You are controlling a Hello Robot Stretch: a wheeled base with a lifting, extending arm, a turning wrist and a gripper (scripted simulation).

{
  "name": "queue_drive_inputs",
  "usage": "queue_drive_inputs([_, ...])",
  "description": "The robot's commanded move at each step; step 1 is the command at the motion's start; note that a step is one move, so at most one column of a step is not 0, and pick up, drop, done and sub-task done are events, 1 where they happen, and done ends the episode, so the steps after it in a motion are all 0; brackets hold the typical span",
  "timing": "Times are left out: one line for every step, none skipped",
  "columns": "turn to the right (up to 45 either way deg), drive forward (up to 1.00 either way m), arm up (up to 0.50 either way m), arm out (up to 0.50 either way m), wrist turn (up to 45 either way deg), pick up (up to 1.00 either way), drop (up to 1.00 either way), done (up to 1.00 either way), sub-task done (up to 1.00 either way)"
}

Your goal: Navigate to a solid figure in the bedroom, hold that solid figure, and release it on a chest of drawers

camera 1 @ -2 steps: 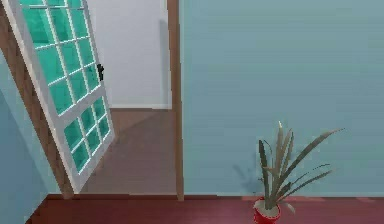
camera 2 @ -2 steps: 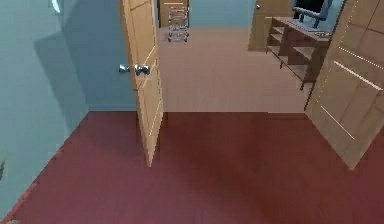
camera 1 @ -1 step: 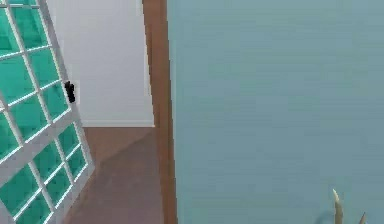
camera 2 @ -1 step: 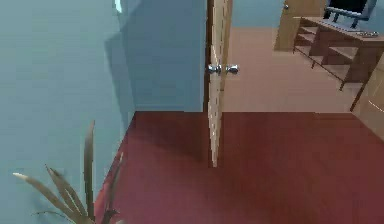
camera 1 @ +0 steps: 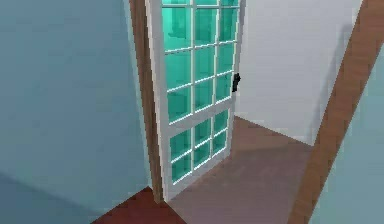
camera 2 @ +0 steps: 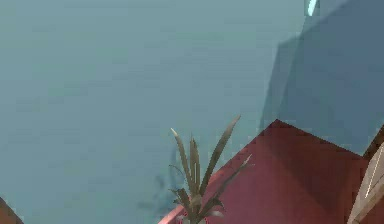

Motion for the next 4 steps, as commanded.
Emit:
queue_drive_inputs([-6.0,0.00,0.00,0.00,0.0,0.00,0.00,0.00,0.00])
queue_drive_inputs([0.0,0.65,0.00,0.00,0.0,0.00,0.00,0.00,0.00])
queue_drive_inputs([45.0,0.00,0.00,0.00,0.0,0.00,0.00,0.00,0.00])
queue_drive_inputs([0.0,0.95,0.00,0.00,0.0,0.00,0.00,0.00,0.00])
